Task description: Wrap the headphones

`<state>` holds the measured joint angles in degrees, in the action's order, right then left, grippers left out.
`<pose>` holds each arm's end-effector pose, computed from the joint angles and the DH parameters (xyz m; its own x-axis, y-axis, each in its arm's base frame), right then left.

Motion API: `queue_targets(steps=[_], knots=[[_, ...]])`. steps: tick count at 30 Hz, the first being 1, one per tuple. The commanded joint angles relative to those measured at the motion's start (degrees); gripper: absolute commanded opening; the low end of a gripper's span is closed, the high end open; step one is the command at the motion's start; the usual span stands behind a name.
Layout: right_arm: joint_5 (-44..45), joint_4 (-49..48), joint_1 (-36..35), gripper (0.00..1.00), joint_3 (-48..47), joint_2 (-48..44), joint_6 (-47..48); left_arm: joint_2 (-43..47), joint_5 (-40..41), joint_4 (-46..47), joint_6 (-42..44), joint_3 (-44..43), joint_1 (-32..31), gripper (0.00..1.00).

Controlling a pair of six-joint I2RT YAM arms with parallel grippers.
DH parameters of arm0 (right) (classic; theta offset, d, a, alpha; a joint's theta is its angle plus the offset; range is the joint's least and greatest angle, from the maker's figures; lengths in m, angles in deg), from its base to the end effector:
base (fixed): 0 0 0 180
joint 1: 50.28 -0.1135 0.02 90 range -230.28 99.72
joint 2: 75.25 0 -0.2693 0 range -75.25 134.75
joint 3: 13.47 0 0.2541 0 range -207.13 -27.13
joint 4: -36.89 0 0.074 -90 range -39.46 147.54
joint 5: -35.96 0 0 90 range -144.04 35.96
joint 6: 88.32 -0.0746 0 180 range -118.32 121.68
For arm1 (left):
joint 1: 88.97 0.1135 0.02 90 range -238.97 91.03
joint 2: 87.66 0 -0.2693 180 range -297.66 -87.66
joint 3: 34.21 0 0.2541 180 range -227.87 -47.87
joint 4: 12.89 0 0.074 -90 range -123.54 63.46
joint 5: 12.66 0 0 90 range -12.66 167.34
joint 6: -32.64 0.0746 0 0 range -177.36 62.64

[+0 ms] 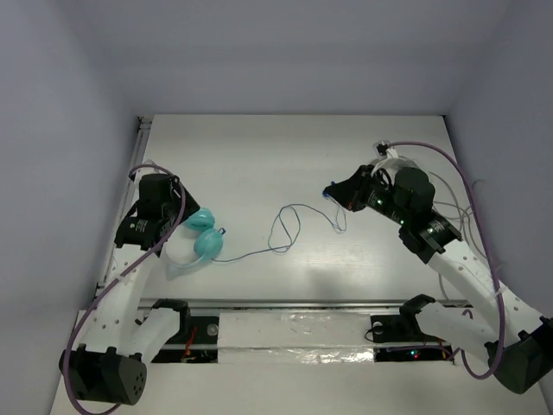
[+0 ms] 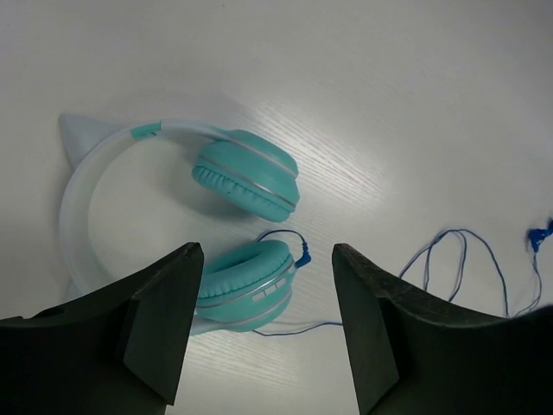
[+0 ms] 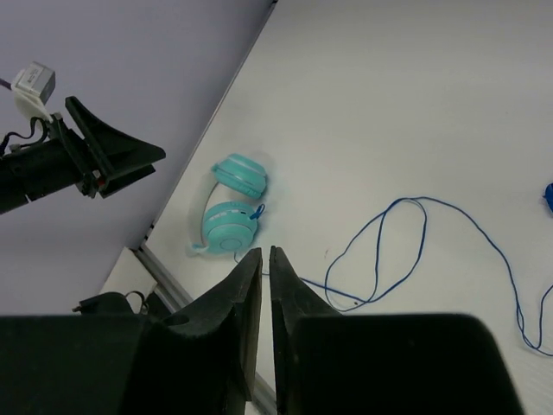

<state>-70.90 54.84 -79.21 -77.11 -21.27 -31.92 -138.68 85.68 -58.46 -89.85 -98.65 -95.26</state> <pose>0.2136 0.1428 0.3530 -0.5003 0.3286 -0.8011 -0.5250 0.6206 0.5824 0.2227 -0.0137 0.3032 -0.4388 -0.4863 -0.7556 -0.2956 0.8722 -0.3897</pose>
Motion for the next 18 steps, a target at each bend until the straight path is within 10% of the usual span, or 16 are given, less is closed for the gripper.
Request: queue_targets(steps=[1, 6, 10, 18], knots=[[0.7, -2.5, -0.7, 0.15, 0.7, -0.5, 0.6, -1.7, 2.3, -3.9, -1.7, -0.6, 0.0, 0.59], [0.9, -3.2, -1.8, 0.09, 1.6, -0.2, 0.6, -5.7, 3.2, -6.5, -1.5, -1.2, 0.0, 0.43], [1.0, -3.7, -1.8, 0.00, 2.9, -0.4, 0.6, -8.2, 3.1, -8.2, -0.8, -0.6, 3.2, 0.00], [1.8, -5.8, -2.4, 0.00, 5.6, -2.0, 0.2, -13.2, -3.8, -11.1, 5.2, 3.7, 19.5, 0.18]])
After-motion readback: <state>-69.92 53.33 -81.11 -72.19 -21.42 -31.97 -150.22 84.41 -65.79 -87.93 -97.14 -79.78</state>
